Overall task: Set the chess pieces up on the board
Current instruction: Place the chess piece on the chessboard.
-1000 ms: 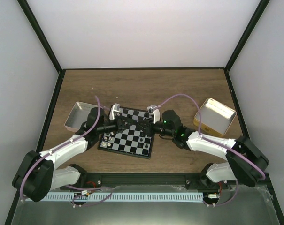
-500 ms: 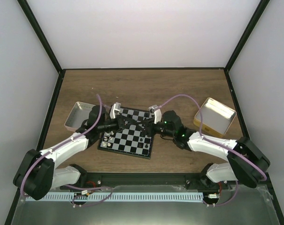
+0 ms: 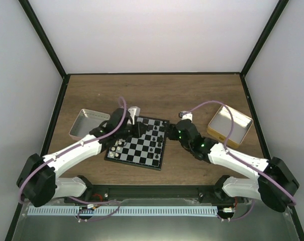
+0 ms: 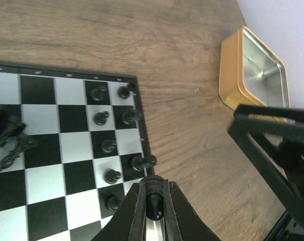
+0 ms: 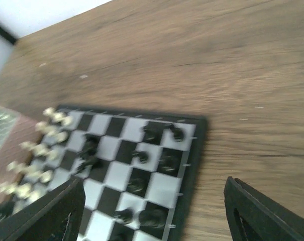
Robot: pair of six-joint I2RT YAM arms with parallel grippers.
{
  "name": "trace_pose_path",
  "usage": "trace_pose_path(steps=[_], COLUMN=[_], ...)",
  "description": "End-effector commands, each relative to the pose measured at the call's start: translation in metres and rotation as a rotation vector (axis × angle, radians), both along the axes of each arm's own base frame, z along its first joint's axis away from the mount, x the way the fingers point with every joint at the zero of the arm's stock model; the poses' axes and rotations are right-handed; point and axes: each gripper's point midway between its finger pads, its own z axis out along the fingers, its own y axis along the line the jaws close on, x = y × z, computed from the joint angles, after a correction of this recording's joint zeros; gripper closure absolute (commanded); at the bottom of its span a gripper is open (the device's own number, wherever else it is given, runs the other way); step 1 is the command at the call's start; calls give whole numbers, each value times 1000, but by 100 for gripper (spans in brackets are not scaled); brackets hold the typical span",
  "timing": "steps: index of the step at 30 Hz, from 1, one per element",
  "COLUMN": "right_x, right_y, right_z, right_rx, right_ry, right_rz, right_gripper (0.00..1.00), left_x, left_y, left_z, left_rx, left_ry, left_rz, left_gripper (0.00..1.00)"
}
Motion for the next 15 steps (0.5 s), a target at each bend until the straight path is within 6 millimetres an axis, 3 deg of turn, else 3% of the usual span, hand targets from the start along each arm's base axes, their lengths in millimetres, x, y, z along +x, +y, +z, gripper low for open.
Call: trace_pose_path(steps=[1, 7, 15], right_x=[11, 5, 4], right_y=[-63, -102, -110], right_z=[7, -3, -14], right_rx=[-59, -22, -2], right_ry=[15, 65, 96], right_rz=[-335, -513, -542], right_gripper=[23, 22, 22], left_x=[-2, -15, -39], left_y=[-13, -36, -63], left_z=[4, -3, -34], left_rx=[158, 275, 414], left_ry=[-92, -111, -67], left_rz=[-12, -84, -169], left_gripper=[96, 96, 96])
